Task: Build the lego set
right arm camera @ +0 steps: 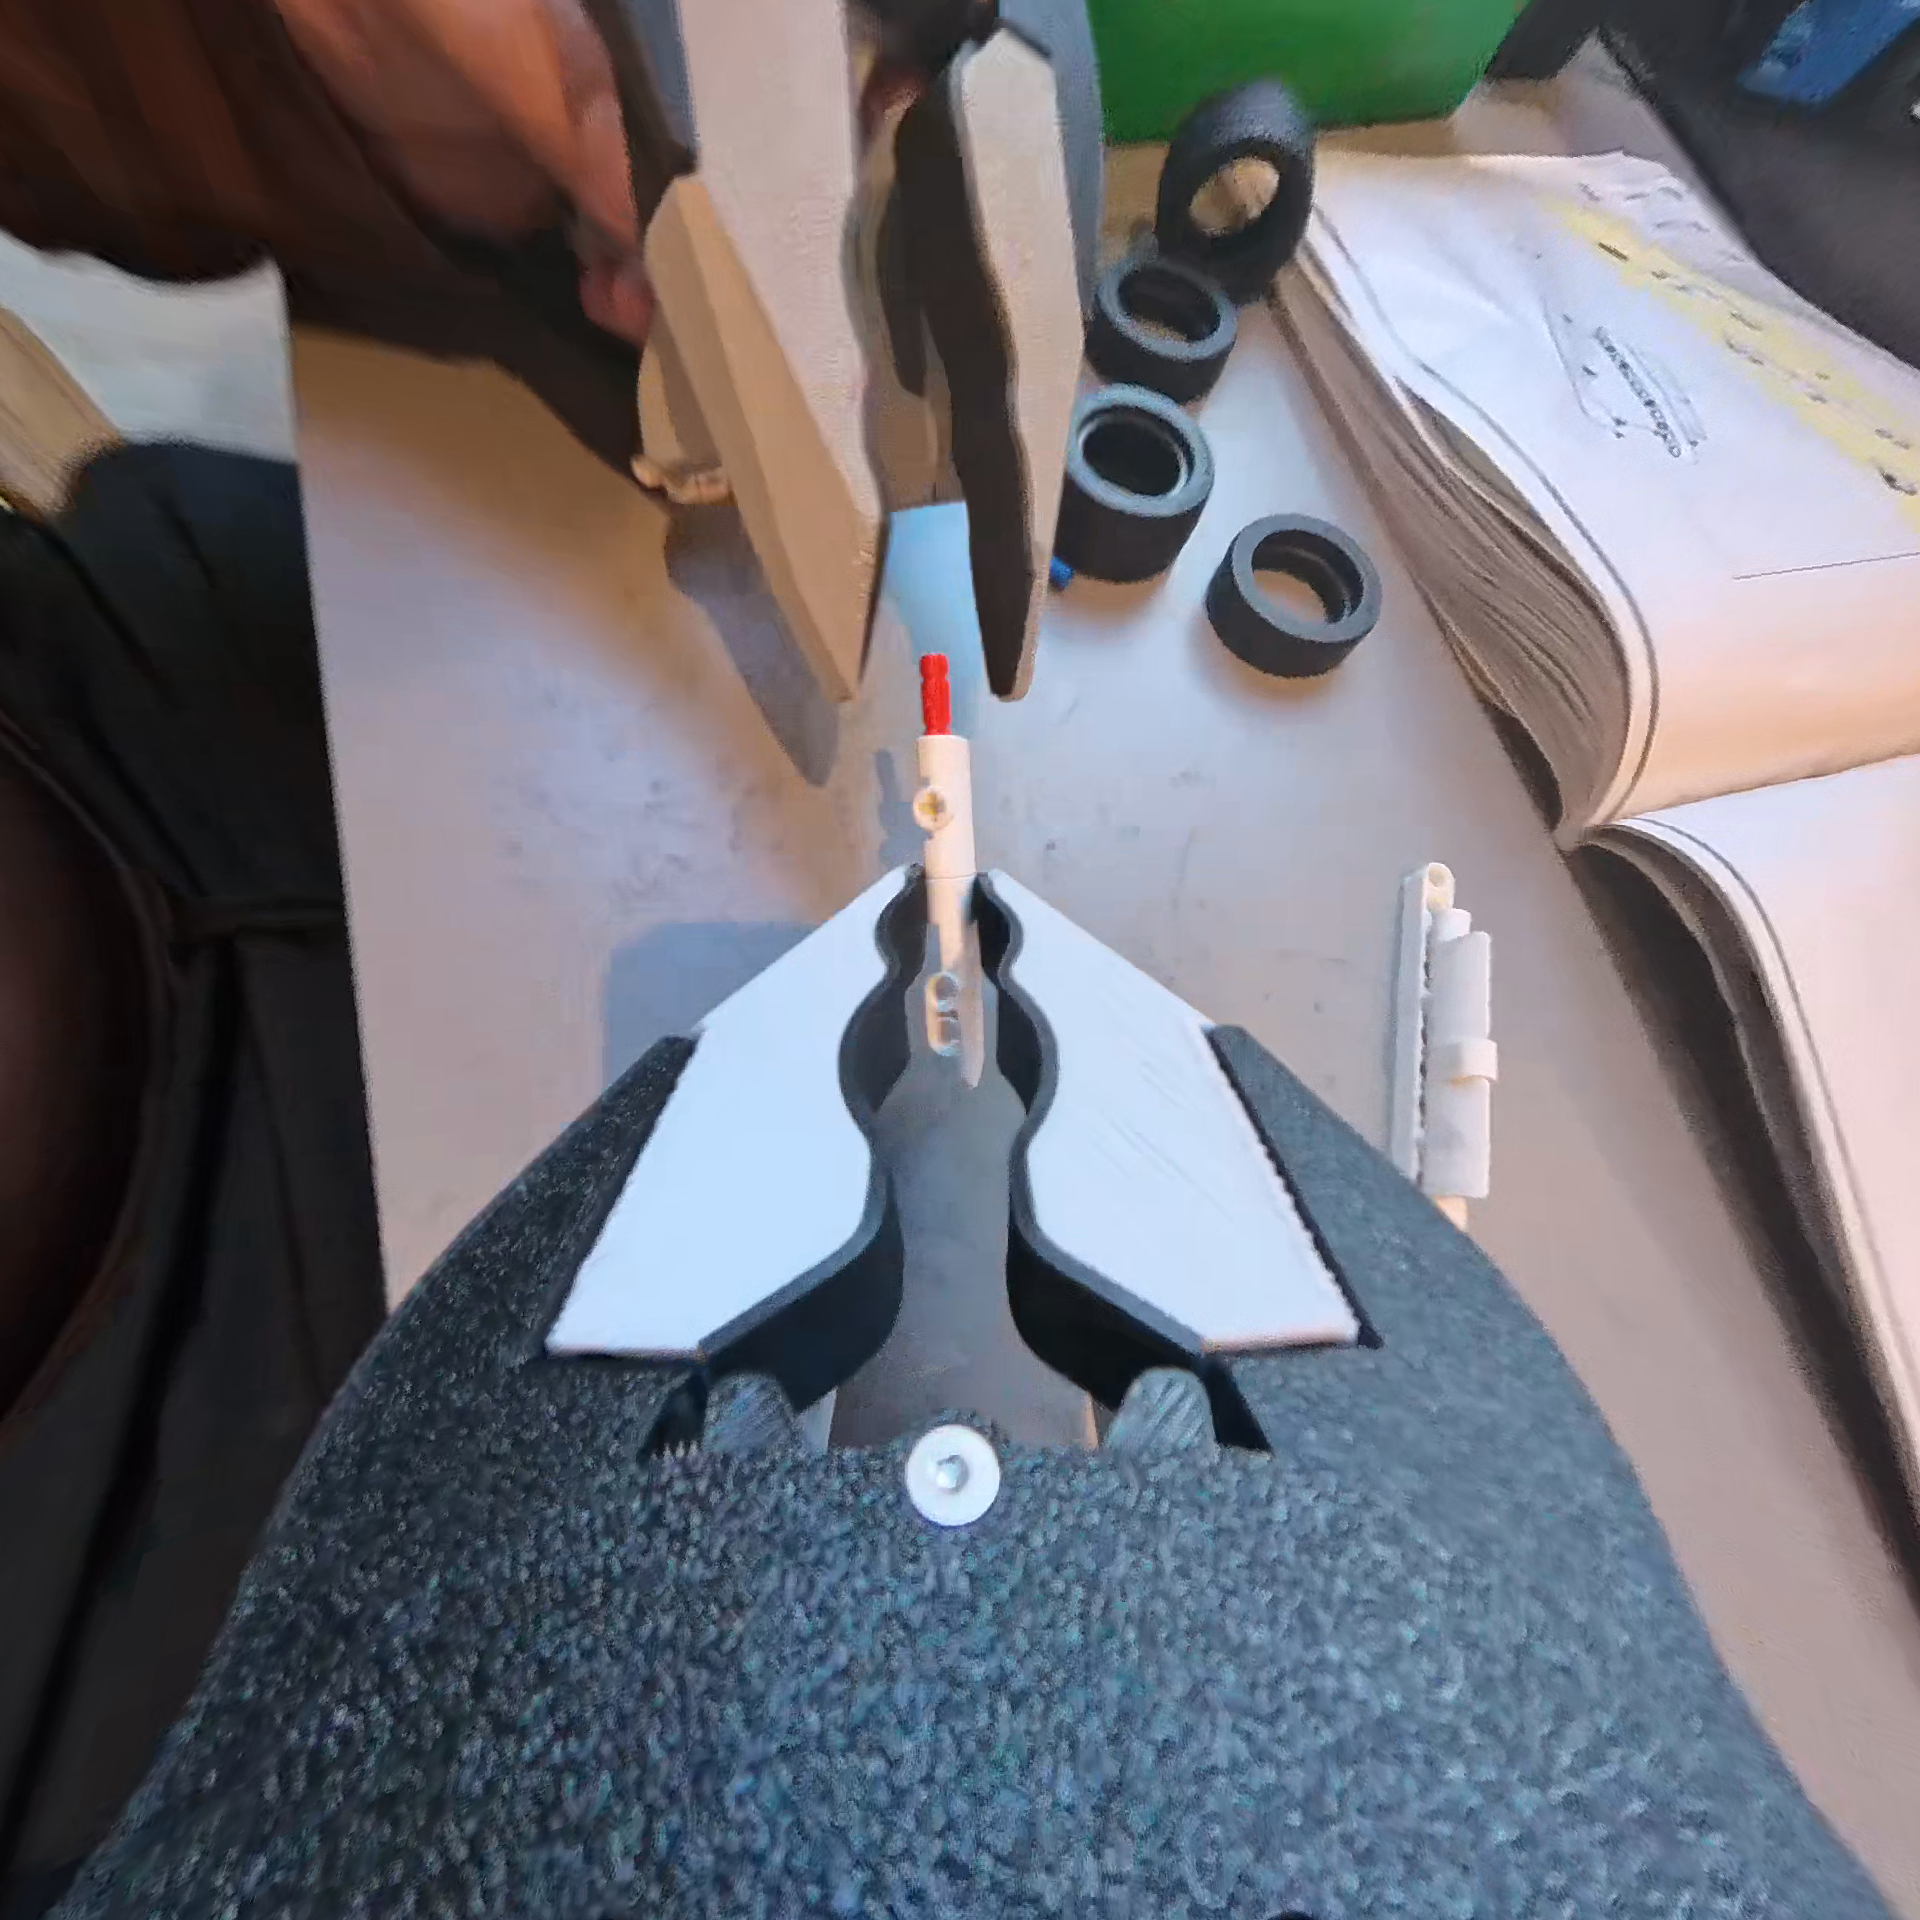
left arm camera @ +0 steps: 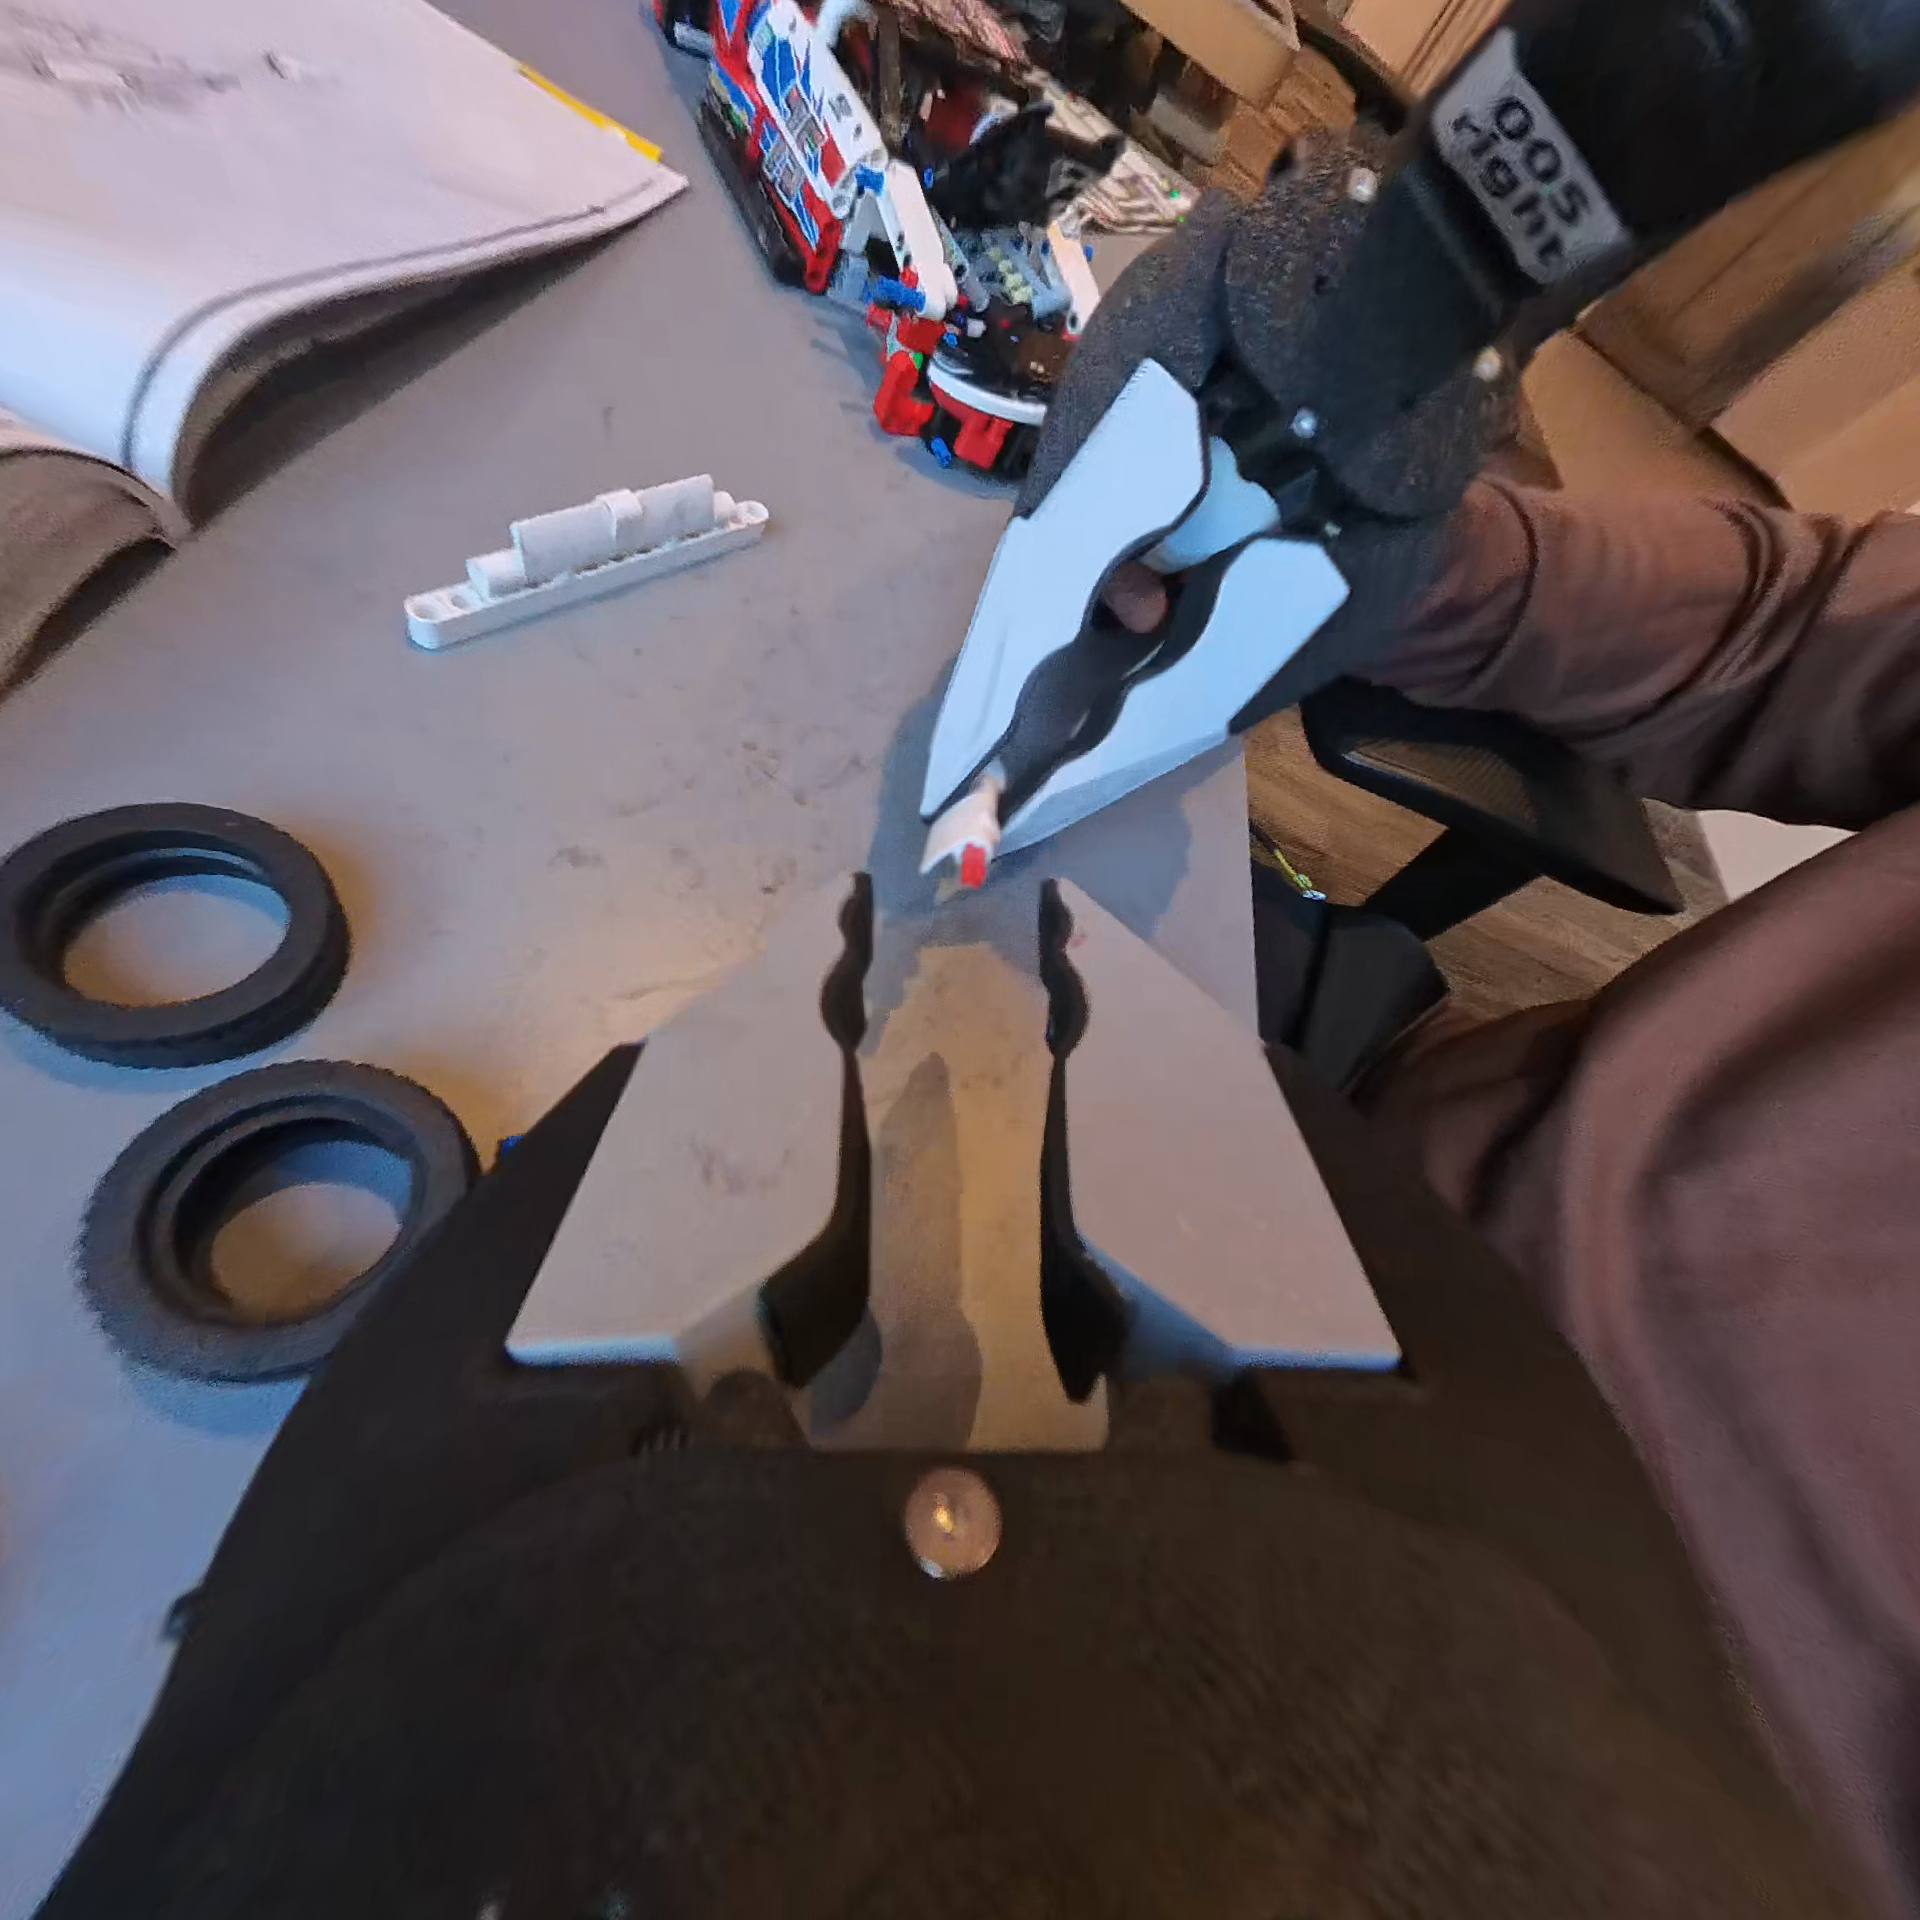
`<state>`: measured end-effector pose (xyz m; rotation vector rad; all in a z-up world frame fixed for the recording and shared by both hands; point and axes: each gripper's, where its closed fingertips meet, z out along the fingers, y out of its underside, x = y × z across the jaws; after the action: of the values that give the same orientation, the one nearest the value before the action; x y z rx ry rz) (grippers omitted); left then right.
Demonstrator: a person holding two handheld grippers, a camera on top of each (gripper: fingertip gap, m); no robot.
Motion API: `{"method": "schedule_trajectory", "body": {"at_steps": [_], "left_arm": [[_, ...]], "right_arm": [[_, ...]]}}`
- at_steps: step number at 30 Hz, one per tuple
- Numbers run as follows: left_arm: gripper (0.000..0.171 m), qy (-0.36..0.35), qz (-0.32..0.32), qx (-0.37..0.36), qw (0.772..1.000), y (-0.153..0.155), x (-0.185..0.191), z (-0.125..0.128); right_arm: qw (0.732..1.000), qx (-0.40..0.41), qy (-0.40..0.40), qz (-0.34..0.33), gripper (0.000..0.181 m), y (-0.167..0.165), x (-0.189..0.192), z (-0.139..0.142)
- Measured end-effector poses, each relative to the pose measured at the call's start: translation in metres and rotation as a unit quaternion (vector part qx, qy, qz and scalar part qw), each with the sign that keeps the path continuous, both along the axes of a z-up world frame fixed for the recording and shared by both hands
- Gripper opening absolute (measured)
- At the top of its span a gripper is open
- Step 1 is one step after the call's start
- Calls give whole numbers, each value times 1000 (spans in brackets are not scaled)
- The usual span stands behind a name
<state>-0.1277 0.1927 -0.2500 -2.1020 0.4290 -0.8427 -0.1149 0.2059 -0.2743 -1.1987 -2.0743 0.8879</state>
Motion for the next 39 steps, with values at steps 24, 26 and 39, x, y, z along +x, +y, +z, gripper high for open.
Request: {"method": "schedule_trajectory", "body": {"at_steps": [24,26,39], "left_arm": [[1,-176,-55,58,981,-17,19,65],[1,-150,-55,19,987,-17,17,54],[2,106,-223,-309,918,-47,16,-35]], "right_arm": [[853,-513,55,81,8,-48,-3,84],[874,-481,37,61,7,-47,-6,72],[999,30,0,19,32,-14,15,5]]}}
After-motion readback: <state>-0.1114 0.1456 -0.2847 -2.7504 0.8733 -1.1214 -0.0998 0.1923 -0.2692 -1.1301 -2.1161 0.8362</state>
